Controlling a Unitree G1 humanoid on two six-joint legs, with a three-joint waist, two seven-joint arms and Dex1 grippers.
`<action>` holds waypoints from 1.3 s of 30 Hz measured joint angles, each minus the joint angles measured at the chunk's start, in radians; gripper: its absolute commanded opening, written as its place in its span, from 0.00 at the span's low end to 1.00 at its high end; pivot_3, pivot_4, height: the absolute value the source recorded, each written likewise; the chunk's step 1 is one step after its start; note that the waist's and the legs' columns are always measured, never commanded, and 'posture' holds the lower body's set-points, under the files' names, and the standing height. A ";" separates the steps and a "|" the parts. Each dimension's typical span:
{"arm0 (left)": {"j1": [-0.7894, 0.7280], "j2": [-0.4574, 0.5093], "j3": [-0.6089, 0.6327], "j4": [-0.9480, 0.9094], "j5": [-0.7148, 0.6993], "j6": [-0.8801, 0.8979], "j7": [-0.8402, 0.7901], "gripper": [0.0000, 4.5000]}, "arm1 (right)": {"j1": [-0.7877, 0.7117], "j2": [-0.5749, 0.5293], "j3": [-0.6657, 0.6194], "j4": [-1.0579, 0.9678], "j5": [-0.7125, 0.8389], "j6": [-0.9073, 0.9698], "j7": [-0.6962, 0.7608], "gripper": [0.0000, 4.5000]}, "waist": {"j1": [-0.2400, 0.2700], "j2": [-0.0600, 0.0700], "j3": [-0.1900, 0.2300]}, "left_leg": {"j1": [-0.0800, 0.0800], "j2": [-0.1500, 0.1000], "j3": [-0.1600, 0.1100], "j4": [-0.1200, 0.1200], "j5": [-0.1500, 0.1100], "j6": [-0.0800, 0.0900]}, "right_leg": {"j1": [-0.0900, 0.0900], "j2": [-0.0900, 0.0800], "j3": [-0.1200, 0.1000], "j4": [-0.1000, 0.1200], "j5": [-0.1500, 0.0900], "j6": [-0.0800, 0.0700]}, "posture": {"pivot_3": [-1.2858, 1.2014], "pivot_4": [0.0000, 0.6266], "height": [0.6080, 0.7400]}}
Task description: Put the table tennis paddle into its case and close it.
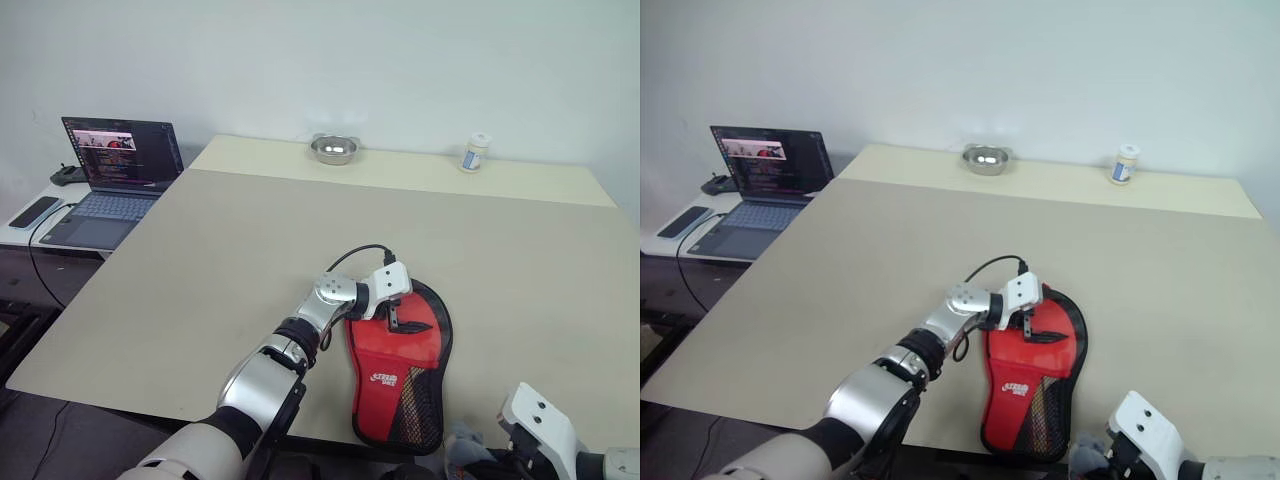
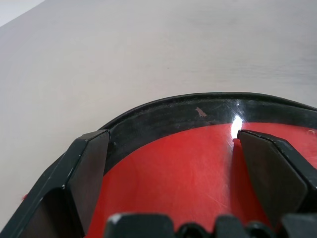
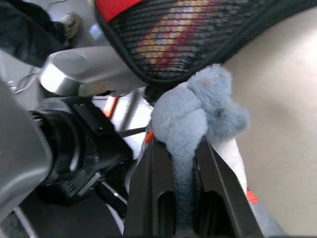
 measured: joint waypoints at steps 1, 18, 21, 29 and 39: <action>0.000 0.001 0.000 0.000 0.000 0.000 0.000 1.00 | -0.009 0.012 0.000 -0.001 -0.001 0.007 -0.013 0.08 | 0.000 0.000 0.000 | 0.000 0.000 0.000 0.000 0.000 0.000 | 0.000 0.000 0.000 0.000 0.000 0.000 | 0.52 0.24 1.00; 0.029 0.021 0.009 -0.041 -0.008 0.005 -0.002 1.00 | -0.313 0.031 -0.324 0.153 0.107 0.195 0.178 0.99 | -0.007 0.000 0.000 | 0.000 0.001 0.000 0.000 0.000 0.000 | 0.000 0.000 0.001 0.000 0.001 0.000 | 0.52 0.24 1.00; 0.042 0.029 0.028 -0.062 -0.028 0.027 -0.019 1.00 | -0.457 0.031 -0.281 0.209 0.116 0.182 0.173 0.99 | -0.011 0.001 0.000 | 0.000 0.001 0.001 0.000 0.000 0.000 | -0.001 -0.001 0.001 0.000 0.001 0.000 | 0.52 0.24 1.00; 0.112 0.190 0.120 -0.551 -0.240 0.314 -0.201 1.00 | -0.815 0.240 0.168 0.468 -0.322 -0.040 0.200 0.99 | -0.022 0.010 0.008 | -0.003 0.002 0.004 0.000 0.003 -0.005 | -0.007 0.001 0.005 0.002 0.001 -0.002 | 0.52 0.24 1.00; 0.294 0.484 0.198 -0.975 -0.392 0.620 -0.233 1.00 | -0.908 0.372 0.240 0.849 -0.594 -0.288 0.453 0.99 | -0.010 0.014 0.010 | -0.002 0.001 0.003 0.002 0.003 -0.005 | -0.005 0.000 0.004 0.004 0.001 -0.002 | 0.52 0.24 1.00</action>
